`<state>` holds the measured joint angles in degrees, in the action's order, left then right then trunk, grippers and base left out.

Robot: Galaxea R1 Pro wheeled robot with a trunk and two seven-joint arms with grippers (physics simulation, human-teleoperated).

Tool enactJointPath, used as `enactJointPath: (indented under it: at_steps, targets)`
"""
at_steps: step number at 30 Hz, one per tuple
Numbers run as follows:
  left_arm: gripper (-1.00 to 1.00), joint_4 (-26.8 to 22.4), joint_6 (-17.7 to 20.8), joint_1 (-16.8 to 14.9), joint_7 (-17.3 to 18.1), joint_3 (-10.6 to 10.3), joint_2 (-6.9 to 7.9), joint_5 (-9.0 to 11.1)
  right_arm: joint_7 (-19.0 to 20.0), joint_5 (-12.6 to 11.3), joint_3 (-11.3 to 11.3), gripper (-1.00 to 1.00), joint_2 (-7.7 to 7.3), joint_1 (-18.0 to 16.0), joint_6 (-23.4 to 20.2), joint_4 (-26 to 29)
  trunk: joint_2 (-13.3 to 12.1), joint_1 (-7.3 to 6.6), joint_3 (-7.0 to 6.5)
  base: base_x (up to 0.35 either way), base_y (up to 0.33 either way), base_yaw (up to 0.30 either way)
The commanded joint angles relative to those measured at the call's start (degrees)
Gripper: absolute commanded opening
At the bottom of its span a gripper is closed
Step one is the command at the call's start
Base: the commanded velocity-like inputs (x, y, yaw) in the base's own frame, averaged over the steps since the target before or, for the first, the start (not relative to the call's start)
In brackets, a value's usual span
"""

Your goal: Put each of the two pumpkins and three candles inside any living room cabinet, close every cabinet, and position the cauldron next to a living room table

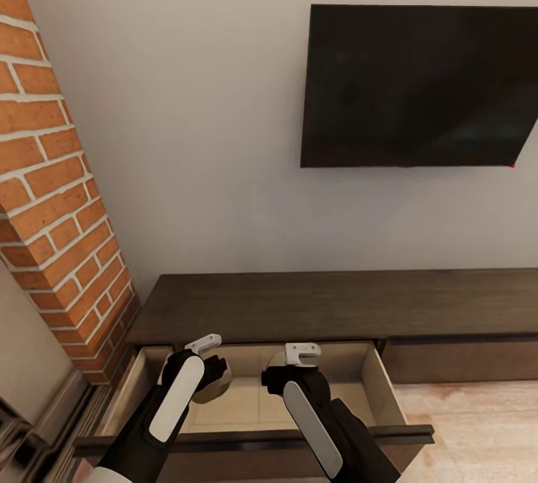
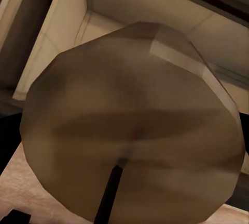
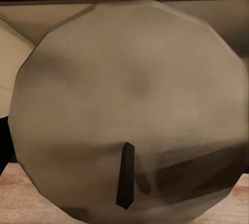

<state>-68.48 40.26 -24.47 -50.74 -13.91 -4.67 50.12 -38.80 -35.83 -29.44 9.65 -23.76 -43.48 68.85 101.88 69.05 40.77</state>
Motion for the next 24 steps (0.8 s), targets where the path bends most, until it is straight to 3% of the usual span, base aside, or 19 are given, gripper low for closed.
enactJointPath:
  at_steps: [1, 24]
  targets:
    - [-1.00, -0.1, 0.2, 0.0, -0.4, -0.1, 0.01, 0.3, -0.7, -0.6, -0.1, -1.00, 0.00, -0.1, 0.1, 0.1, 0.4, 0.22, 0.24, 0.000, 0.000, 0.000]
    - [-1.00, -0.2, 0.2, 0.0, -0.4, 0.0, -0.08, 0.6, -0.8, -0.7, -0.1, -1.00, -0.06, -0.1, 0.1, 0.1, 9.7, 5.27, 4.37, 0.000, 0.000, 0.000]
